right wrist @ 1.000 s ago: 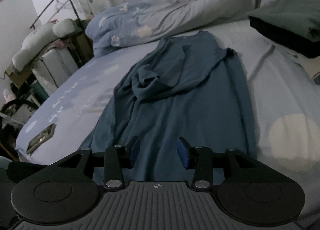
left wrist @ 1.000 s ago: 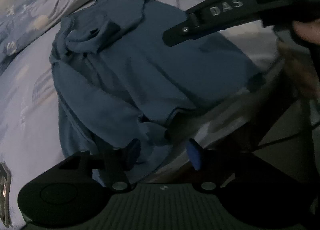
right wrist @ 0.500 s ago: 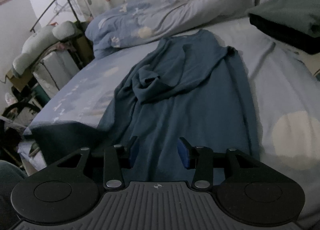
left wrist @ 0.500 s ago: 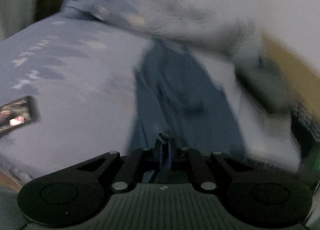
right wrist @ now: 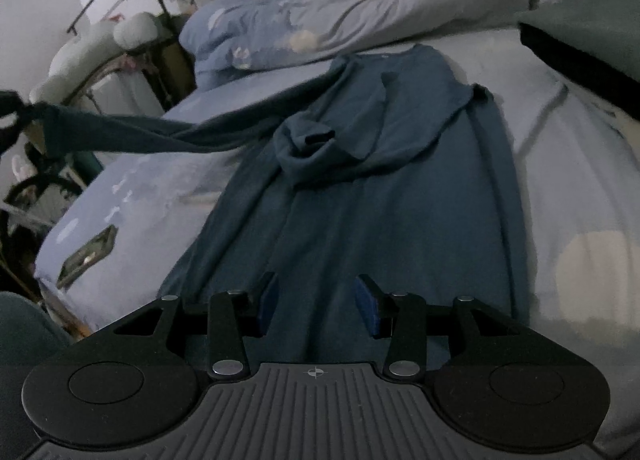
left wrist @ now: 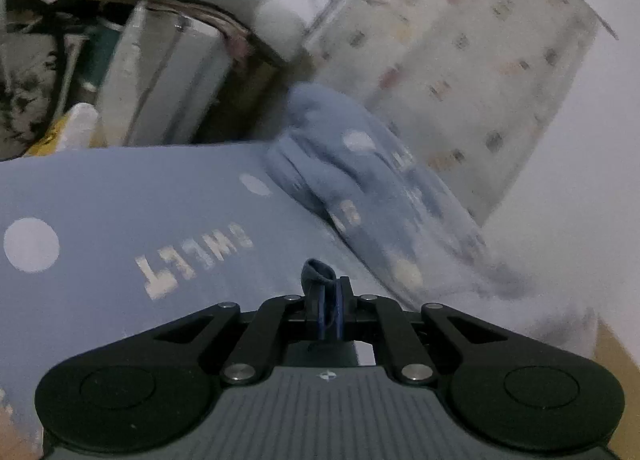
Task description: Fold clothes
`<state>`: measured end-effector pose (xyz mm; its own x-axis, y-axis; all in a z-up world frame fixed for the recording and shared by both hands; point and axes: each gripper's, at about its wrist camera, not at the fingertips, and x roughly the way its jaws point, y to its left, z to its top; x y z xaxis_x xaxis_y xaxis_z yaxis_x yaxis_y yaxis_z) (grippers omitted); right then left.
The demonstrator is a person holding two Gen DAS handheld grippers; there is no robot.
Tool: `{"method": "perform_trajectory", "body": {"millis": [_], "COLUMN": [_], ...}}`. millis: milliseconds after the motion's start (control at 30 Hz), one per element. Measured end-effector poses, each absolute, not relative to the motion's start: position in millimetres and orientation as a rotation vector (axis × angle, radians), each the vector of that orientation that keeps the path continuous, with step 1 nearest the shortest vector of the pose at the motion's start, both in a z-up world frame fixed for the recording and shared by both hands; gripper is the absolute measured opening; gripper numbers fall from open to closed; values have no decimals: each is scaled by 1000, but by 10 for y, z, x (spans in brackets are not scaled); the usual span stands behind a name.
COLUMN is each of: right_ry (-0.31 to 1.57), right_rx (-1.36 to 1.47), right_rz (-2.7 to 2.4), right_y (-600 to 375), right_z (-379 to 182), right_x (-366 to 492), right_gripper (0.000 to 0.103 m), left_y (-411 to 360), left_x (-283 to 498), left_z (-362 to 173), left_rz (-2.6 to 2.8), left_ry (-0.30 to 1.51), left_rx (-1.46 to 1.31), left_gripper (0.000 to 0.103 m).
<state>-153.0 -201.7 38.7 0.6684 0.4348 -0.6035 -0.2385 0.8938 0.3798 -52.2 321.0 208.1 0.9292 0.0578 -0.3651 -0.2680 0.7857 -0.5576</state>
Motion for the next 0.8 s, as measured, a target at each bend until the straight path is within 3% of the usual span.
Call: {"method": "perform_trajectory", "body": {"millis": [467, 800], "right_ry": [845, 906], "right_rx": [213, 165], "right_rz": [383, 399], "right_y": [-1821, -1609], "right_z": [529, 503], "right_x": [-1169, -939], "right_gripper": [47, 47], "left_y": [4627, 5088], "left_x": [660, 691], "left_z": [1935, 1145], "left_rz": [358, 483], "left_ry": [277, 352], "left_rx": [-715, -761], "left_gripper": [8, 8]}}
